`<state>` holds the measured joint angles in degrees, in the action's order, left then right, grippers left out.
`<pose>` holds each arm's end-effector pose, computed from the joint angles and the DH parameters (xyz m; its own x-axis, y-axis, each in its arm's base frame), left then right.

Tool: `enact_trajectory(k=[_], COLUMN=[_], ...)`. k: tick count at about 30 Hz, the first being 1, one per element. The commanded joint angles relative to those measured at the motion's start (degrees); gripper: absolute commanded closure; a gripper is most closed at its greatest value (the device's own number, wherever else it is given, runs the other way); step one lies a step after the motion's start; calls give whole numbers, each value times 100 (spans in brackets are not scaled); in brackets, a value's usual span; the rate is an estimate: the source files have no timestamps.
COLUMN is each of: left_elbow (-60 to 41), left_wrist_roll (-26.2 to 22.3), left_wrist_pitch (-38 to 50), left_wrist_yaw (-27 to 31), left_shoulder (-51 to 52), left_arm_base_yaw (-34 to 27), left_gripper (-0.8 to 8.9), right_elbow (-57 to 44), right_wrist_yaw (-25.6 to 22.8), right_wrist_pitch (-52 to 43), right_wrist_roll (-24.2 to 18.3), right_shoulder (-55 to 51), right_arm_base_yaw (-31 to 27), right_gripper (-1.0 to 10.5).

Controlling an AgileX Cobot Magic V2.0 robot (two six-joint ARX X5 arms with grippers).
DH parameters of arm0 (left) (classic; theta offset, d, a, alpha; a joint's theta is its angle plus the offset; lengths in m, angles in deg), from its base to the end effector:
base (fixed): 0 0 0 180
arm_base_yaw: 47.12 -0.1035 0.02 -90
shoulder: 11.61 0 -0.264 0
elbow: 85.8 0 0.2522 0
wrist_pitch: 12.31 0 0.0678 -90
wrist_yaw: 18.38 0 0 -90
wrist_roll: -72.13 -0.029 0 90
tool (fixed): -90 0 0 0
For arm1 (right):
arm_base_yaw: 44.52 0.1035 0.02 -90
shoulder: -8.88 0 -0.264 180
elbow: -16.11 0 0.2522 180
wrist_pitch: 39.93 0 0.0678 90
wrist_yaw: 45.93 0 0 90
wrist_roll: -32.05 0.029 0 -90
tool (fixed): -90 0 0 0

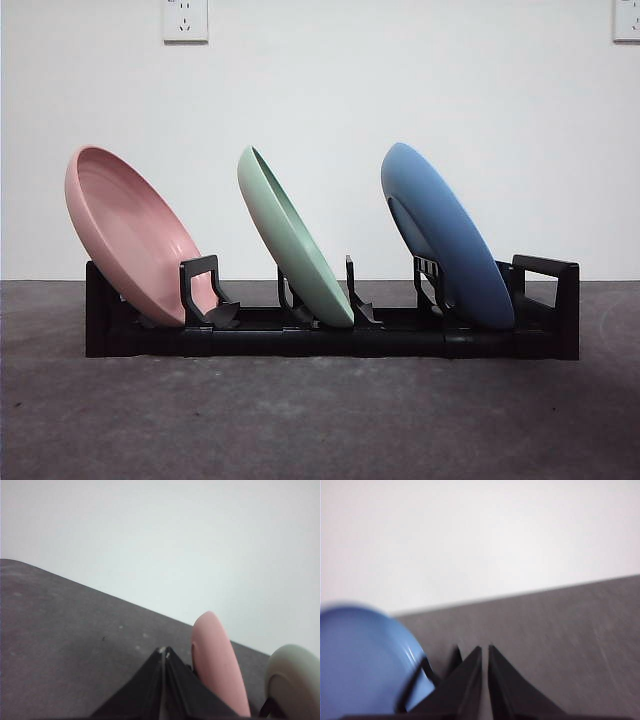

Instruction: Place the plate

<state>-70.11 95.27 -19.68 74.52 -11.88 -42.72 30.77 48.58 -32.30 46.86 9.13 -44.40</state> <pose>0.0948 -0.0058 0.1854 0.9898 -0.0254 0.1399 0.0794 0.9150 -0.3956 0.0963 0.0025 0.1788 0.9898 0.0807 0.1177 -0.1077 0.9636 0.2449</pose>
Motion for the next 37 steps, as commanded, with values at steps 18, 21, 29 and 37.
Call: enact_trajectory(k=[18, 21, 29, 37], left_elbow=[2164, 2559, 3786, 4802], left_wrist_roll=[-153, -278, -1043, -1779], left_wrist_pitch=[-2387, -2704, -4271, -5652], left_wrist_yaw=[-732, -1152, -1552, -1631], left_shoulder=[-1001, -1429, -2983, -4653], left_arm_base_yaw=[11, 11, 11, 11], left_gripper=[803, 802, 802, 718], right_elbow=[1956, 2461, 3759, 4577], right_wrist_yaw=[1141, 1458, 2159, 2138], right_wrist_pitch=[1565, 2055, 3390, 4286], right_wrist_roll=[732, 271, -570, -1335], right_shoulder=[1403, 1993, 3595, 4924], right_arm_base_yaw=[20, 20, 74, 365], right_gripper=[934, 934, 934, 866])
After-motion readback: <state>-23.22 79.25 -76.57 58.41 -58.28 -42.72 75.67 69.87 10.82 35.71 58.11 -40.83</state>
